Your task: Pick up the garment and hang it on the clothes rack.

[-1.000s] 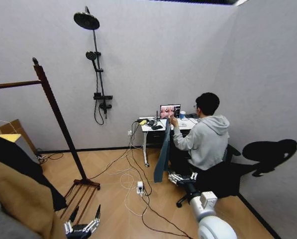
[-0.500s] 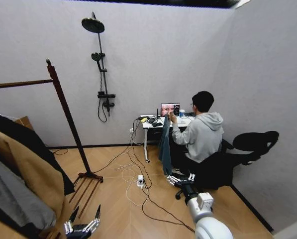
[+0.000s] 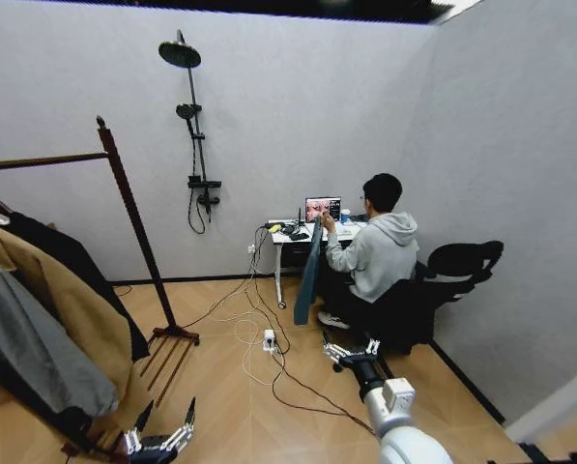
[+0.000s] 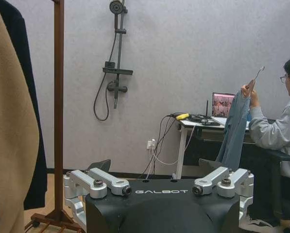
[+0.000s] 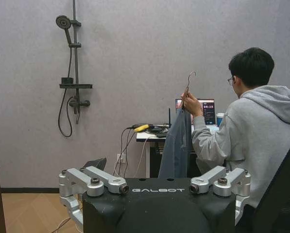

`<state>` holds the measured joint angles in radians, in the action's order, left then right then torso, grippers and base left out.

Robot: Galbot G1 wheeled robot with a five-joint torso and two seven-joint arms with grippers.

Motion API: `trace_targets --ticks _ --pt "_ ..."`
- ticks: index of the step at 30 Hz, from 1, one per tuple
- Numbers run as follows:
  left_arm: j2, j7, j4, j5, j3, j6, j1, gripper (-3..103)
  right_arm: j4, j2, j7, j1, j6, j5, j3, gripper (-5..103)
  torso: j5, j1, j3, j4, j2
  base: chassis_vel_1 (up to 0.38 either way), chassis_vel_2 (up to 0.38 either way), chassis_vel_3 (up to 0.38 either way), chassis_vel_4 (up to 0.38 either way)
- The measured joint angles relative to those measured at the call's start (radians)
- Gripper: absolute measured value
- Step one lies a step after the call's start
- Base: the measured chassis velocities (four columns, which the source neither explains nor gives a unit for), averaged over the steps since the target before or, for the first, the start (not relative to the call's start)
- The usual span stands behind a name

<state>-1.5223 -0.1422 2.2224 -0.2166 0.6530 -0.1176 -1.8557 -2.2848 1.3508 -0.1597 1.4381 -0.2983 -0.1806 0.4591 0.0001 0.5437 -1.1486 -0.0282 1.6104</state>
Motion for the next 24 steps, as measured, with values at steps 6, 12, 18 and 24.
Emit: trace_targets --ticks 6,12,18,24 --pt "0.000 0.000 0.000 0.000 0.000 0.000 0.000 100 0.000 0.000 0.001 0.000 0.004 0.002 0.003 100 0.0000 0.000 0.000 0.0000 0.000 0.156 -0.149 -0.147 0.164" --pt "0.000 0.000 0.000 0.000 0.000 0.000 0.000 100 0.014 -0.001 0.003 -0.014 0.004 0.002 -0.001 100 0.0003 0.000 0.000 0.0000 0.000 0.178 -0.193 -0.199 0.193" --pt "0.000 0.000 0.000 0.000 0.000 0.000 0.000 100 0.035 -0.001 0.008 -0.038 0.002 -0.001 -0.004 100 0.0000 0.000 0.000 0.0000 0.000 0.190 -0.195 -0.194 0.201" --pt "0.000 0.000 0.000 0.000 0.000 0.000 0.000 100 0.050 -0.001 0.010 -0.052 0.000 -0.004 -0.008 100 -0.0001 0.000 0.000 0.0001 0.000 0.193 -0.193 -0.197 0.191"
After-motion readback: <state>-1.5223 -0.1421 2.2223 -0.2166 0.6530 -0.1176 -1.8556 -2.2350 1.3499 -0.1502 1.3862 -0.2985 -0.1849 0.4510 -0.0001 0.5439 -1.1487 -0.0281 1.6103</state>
